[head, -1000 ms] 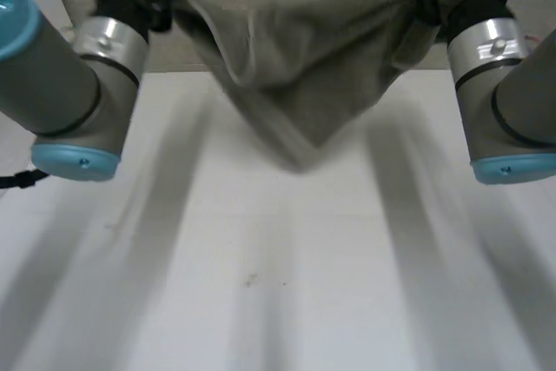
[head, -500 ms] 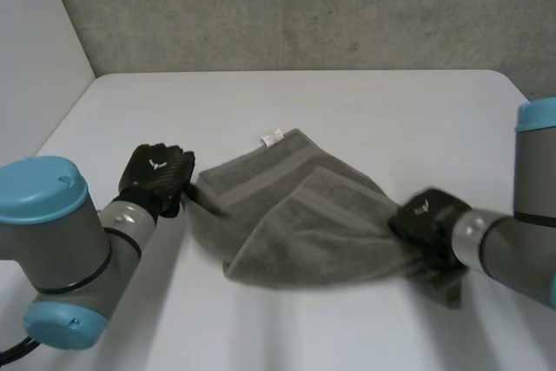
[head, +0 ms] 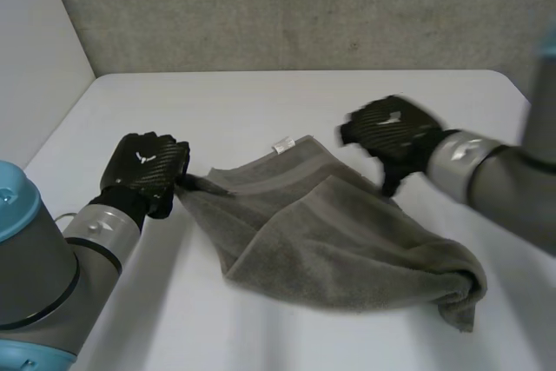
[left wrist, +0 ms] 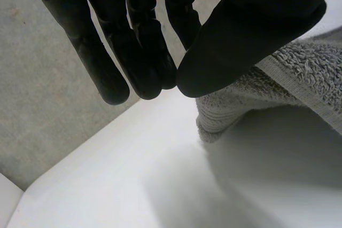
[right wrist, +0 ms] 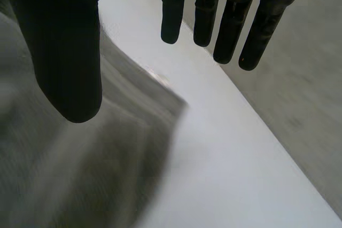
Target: Fold the towel.
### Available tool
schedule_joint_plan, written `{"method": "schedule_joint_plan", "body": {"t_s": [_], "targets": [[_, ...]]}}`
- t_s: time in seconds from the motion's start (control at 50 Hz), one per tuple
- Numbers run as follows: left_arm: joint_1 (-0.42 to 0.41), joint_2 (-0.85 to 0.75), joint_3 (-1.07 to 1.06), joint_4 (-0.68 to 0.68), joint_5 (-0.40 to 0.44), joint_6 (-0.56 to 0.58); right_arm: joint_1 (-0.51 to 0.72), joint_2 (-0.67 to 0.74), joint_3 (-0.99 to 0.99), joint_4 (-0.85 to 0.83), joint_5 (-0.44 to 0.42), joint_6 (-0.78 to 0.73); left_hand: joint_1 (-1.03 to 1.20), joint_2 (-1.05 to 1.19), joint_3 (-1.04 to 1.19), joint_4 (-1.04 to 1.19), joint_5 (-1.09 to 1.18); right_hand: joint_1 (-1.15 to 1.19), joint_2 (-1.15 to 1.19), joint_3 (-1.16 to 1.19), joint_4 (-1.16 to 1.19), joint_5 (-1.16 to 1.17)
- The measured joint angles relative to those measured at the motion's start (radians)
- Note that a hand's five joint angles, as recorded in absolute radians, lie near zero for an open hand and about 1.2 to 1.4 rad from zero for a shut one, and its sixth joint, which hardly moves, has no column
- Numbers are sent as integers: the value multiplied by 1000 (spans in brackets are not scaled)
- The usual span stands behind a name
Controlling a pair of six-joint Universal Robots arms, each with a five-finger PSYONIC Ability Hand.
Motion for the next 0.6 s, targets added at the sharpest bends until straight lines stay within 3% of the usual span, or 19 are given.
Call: {"method": "schedule_joint_plan", "body": {"t_s": [0.08,0.24,0.36,0.38,0.4,0.54,0.6], "targets": [[-9,35,5,0,0,0,106,151,-103,-7,-81,13,0,0,0,0,0,3,2,1,8,23],[-22,96,19,0,1,2,182,350,-193,-31,-162,2,0,0,0,0,0,38,51,69,78,65],[-23,103,27,1,1,3,208,427,-217,-52,-176,-6,0,0,0,0,0,345,402,406,412,383],[-23,100,32,2,1,3,211,439,-226,-57,-173,-9,0,0,0,0,0,554,656,661,668,636],[-22,99,34,2,1,3,212,443,-230,-59,-171,-11,0,0,0,0,0,572,689,687,695,664],[-13,64,88,9,1,5,210,412,-306,-122,-83,-15,0,0,0,0,0,589,742,756,771,727],[4,-6,223,15,-1,6,205,338,-371,-252,51,-15,0,0,1,0,0,589,742,756,771,727]]}}
